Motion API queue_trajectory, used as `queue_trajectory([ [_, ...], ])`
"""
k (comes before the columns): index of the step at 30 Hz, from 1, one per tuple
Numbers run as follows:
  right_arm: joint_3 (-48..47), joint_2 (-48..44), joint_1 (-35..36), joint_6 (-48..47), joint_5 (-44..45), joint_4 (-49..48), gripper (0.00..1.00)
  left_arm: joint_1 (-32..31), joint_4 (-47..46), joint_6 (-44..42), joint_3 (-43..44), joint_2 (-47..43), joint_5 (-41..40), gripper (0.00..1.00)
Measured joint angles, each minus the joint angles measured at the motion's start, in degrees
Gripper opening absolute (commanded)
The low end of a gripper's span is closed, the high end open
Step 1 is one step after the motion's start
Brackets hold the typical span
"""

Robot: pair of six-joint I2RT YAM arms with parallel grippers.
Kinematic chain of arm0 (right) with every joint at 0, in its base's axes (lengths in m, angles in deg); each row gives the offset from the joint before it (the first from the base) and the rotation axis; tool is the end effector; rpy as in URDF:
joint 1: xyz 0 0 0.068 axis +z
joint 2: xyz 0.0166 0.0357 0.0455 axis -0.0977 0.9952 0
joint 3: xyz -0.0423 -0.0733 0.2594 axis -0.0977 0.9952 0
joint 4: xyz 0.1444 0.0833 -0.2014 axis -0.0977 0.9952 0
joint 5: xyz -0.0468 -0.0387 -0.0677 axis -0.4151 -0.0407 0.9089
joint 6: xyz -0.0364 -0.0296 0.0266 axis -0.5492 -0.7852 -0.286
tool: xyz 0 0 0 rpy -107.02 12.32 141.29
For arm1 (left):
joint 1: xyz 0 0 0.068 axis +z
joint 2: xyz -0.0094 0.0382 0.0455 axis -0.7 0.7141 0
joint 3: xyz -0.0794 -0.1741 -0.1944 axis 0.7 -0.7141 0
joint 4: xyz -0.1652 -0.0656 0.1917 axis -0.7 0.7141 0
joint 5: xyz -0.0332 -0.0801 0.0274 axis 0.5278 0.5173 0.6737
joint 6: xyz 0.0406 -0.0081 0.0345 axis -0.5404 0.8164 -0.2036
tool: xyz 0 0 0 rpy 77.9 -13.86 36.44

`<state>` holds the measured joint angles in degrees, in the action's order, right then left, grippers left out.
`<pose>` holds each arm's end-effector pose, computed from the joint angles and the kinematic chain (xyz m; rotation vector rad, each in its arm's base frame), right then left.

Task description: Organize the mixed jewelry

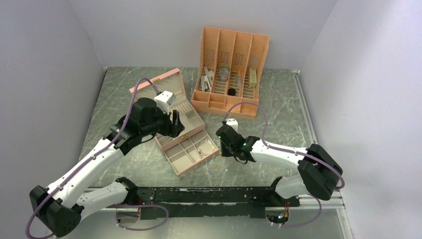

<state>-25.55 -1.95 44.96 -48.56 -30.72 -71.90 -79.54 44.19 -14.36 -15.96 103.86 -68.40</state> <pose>0.1666 0.1871 0.1729 -0.2147 2.5037 0.2693 0.1738 -0.1266 0.3229 0.4407 2.1388 -0.6126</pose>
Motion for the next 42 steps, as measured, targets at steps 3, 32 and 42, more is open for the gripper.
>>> queue_trajectory([
  [3,0.0,1.25,0.0,-0.04,-0.37,-0.68,0.25,0.0,-0.09,0.0,-0.17,-0.13,0.0,0.69],
  [32,-0.09,4.63,0.0,-0.11,-1.46,-3.39,0.1,0.0,-0.07,-0.04,-0.26,-0.2,-0.15,0.69],
  [42,-0.09,4.94,0.0,-0.2,-1.4,-3.56,0.0,0.0,-0.09,0.0,-0.59,-0.17,-0.13,0.68],
])
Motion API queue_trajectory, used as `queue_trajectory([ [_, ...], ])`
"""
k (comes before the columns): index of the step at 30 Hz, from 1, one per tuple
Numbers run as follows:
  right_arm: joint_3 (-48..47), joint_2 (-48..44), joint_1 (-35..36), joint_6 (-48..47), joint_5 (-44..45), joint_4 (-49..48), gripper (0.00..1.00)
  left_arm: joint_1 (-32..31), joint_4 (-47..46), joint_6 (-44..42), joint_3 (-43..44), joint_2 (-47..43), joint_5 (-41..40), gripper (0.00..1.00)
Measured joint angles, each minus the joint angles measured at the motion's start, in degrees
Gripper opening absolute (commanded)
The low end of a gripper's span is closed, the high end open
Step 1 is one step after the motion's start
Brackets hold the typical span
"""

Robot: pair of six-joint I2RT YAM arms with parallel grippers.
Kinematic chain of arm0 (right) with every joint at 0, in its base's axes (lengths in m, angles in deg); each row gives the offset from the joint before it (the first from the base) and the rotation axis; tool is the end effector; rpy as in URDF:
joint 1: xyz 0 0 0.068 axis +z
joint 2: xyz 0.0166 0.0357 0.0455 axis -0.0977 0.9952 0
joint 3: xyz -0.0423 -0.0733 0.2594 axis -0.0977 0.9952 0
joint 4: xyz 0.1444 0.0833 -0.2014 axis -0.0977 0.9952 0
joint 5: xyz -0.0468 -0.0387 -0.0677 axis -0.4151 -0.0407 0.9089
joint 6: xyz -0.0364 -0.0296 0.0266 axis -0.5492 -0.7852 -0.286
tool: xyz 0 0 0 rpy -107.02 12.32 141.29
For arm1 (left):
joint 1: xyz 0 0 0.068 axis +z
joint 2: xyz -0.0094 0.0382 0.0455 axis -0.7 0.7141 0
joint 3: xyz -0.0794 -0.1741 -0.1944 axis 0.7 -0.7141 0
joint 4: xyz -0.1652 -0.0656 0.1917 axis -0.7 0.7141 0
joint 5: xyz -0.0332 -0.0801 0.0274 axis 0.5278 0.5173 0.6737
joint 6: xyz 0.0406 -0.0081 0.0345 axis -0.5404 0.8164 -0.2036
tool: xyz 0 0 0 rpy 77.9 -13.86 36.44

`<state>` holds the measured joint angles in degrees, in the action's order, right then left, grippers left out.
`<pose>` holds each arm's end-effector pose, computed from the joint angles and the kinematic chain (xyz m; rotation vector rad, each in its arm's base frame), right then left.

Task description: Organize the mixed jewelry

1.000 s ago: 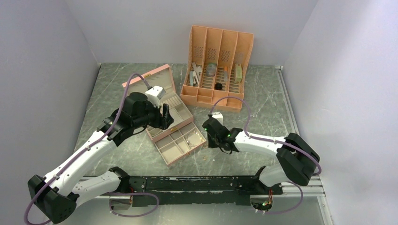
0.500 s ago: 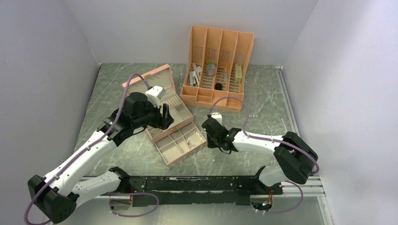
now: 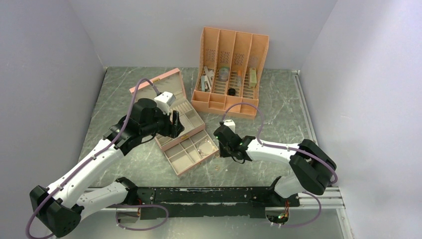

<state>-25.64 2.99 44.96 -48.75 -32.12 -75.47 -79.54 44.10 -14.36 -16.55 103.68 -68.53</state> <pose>0.1726 0.1957 0.1565 -0.2351 2.5329 0.2733 0.1733 -0.1261 0.3202 0.4400 2.1443 -0.6085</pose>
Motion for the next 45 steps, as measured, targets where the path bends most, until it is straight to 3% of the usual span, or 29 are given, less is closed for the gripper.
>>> queue_trajectory([
  [13,0.04,-5.62,0.0,-0.15,-0.2,0.92,0.0,0.0,-0.81,0.48,-0.31,0.0,3.28,0.66],
  [14,0.07,-6.67,0.0,-0.15,-0.33,1.2,0.0,0.0,-1.64,0.79,-0.79,-0.07,4.35,0.73],
  [18,0.35,-12.04,0.02,-0.17,-2.32,2.25,0.0,-0.07,-5.11,2.82,-5.03,-1.16,8.98,0.74],
  [27,0.02,-20.92,0.09,1.05,-10.58,2.03,0.0,-0.15,-8.41,5.9,-8.59,-3.04,17.51,0.68],
  [45,-8.28,-20.13,0.2,18.38,-30.51,-4.44,0.0,-0.26,-9.84,0.61,-8.57,-9.68,26.38,0.71],
])
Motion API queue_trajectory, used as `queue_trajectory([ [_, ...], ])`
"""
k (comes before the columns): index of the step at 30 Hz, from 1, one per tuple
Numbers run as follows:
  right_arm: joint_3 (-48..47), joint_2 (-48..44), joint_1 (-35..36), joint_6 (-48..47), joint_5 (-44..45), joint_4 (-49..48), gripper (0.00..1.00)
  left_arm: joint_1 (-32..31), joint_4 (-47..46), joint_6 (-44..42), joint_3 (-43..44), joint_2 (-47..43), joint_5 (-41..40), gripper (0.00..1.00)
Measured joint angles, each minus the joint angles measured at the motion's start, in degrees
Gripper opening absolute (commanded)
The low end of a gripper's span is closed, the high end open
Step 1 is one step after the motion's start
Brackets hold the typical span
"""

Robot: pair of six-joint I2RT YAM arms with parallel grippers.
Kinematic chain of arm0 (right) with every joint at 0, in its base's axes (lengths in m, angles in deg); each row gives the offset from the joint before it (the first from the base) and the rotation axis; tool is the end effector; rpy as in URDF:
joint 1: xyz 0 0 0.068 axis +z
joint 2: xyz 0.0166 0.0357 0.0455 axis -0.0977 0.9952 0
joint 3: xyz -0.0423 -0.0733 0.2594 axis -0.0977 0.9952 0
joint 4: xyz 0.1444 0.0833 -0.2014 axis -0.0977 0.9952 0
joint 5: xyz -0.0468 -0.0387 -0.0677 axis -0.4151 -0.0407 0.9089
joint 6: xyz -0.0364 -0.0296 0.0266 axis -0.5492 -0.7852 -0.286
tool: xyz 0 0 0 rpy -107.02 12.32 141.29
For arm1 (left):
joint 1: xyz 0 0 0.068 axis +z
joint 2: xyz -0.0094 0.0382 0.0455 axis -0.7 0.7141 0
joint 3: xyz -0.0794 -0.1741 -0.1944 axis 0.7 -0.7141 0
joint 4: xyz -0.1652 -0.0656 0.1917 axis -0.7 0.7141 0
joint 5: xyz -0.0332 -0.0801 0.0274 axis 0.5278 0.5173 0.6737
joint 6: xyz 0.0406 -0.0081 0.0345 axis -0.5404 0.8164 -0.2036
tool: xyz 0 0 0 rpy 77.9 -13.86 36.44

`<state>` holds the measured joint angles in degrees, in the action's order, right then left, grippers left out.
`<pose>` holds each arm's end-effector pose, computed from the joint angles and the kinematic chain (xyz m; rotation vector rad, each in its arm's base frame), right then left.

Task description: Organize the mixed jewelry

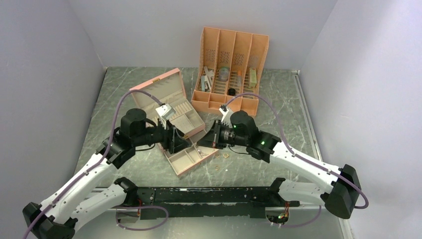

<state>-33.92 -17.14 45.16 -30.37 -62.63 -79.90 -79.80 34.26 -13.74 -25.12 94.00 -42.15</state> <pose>0.1488 0.1976 0.2937 -0.1409 2.2889 1.3613 0.1384 -0.1213 0.3177 0.7339 1.9128 -1.1121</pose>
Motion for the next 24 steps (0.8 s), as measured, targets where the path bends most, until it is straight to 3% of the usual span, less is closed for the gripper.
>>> queue_trajectory([
  [12,-0.13,2.91,0.04,16.57,-6.86,-9.31,0.0,0.0,-0.39,-7.63,0.31,-5.73,-1.16,0.67],
  [24,1.16,4.33,0.37,27.47,-7.26,-17.92,0.0,0.0,-5.55,-11.61,-1.75,-11.23,0.44,0.54],
])
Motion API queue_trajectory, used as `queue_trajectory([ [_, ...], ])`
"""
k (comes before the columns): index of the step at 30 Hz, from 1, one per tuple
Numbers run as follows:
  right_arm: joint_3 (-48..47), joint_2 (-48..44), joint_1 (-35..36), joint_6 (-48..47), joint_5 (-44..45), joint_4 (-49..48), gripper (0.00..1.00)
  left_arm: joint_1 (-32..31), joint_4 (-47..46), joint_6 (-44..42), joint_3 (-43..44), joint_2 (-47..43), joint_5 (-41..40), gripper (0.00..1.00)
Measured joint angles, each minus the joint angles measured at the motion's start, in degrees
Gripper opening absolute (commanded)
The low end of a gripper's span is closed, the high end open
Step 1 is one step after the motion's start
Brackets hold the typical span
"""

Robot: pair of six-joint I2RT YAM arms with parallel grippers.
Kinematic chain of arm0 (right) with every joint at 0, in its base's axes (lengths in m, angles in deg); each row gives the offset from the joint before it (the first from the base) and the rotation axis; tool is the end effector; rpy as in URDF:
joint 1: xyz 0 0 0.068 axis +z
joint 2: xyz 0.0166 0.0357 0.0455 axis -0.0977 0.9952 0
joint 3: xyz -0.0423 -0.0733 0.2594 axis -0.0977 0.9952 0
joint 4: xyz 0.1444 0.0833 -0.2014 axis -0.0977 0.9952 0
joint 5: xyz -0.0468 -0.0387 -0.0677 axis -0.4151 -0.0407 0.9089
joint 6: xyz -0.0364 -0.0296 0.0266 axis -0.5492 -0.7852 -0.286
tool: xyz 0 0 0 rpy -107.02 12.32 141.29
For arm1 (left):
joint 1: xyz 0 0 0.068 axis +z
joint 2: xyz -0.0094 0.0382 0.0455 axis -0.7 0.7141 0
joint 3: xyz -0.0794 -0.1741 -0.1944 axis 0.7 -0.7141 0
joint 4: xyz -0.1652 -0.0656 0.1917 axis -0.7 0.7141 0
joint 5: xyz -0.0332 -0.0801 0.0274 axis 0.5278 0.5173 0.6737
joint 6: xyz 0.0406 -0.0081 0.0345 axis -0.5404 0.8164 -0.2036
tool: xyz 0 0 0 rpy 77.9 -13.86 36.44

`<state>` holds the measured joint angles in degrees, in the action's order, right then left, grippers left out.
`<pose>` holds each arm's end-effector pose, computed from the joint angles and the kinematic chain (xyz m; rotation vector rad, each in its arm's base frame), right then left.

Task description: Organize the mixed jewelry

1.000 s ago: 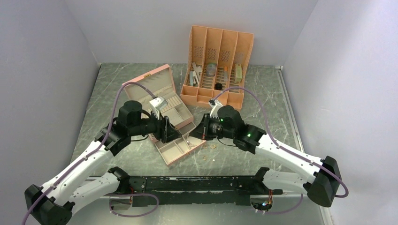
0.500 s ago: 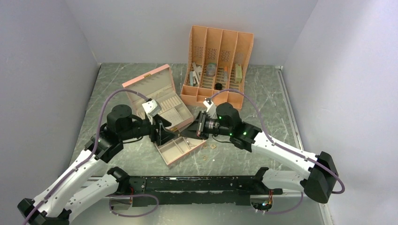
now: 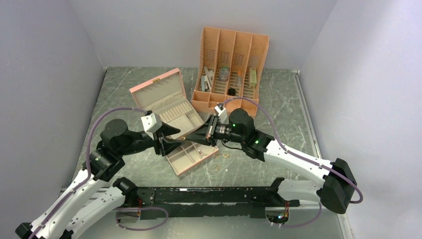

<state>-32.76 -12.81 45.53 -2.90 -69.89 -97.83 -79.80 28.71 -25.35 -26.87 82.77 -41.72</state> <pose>0.1579 0.2183 0.3009 0.2274 2.2628 1.8500 0.1062 -0.0988 0.3453 0.8866 1.5166 -0.9787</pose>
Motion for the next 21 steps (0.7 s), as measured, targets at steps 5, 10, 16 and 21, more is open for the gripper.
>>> queue_trajectory([
  [5,0.07,0.0,0.28,2.36,0.04,-2.38,0.0,-0.07,-2.47,-0.63,-1.86,-0.81,2.14,0.48],
  [10,0.07,0.0,0.94,3.19,0.04,-3.48,0.0,-0.09,-4.09,-0.79,-3.13,-0.79,3.39,0.45],
  [16,0.09,0.0,1.14,3.69,0.07,-4.37,0.0,-0.09,-5.79,-0.79,-3.8,-1.44,4.22,0.4],
  [21,0.09,0.0,1.4,3.82,0.15,-4.7,0.0,-0.09,-6.45,-0.92,-4.07,-2.14,4.46,0.25],
])
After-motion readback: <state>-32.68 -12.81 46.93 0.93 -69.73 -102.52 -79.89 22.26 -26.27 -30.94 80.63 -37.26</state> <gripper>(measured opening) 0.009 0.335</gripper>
